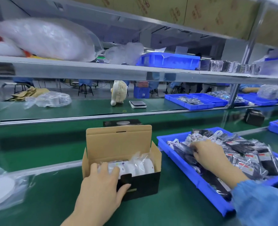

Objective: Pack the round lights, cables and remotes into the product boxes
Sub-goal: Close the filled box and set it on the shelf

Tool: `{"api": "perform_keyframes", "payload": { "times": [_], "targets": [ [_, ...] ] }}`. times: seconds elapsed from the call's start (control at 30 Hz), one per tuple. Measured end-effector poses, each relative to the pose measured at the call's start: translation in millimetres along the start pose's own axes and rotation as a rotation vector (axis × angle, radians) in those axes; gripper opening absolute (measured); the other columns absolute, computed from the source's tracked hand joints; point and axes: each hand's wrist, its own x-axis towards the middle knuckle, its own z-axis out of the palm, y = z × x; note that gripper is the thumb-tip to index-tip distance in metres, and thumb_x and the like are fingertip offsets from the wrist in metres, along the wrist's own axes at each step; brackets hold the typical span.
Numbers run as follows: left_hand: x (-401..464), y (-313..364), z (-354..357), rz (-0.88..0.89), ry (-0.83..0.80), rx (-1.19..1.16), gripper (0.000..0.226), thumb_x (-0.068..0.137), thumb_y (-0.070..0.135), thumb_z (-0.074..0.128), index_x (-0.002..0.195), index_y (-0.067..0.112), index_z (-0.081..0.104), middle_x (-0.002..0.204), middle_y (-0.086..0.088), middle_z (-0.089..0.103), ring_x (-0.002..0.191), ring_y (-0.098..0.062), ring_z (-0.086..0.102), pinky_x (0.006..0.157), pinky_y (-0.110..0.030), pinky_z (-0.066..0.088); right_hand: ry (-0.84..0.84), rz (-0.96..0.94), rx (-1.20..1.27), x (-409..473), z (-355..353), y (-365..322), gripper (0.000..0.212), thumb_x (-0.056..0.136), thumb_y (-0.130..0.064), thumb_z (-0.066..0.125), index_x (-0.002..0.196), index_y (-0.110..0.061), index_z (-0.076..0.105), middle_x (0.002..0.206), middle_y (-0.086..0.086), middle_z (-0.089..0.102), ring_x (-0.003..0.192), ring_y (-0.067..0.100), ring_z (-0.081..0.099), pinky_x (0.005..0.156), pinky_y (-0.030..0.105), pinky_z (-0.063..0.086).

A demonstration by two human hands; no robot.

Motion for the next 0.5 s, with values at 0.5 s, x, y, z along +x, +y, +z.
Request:
{"api": "perform_keyframes", "payload": {
  "times": [0.5],
  "targets": [
    [6,-2,-2,-0.008,-0.182,0.063,0.054,0.059,0.064,0.08,0.087,0.018,0.073,0.106,-0.016,0.069,0.072,-0.034,0.057,0.038,-0.022,0.025,-0.045,-0.68,0.179,20,-51,-124,0.044,0.092,-0.007,0.055,0.129,-0.03,0.062,0.121,-0.004,0.059,0.114,0.02,0.053,0.086,0.034,0.047]
  ]
}}
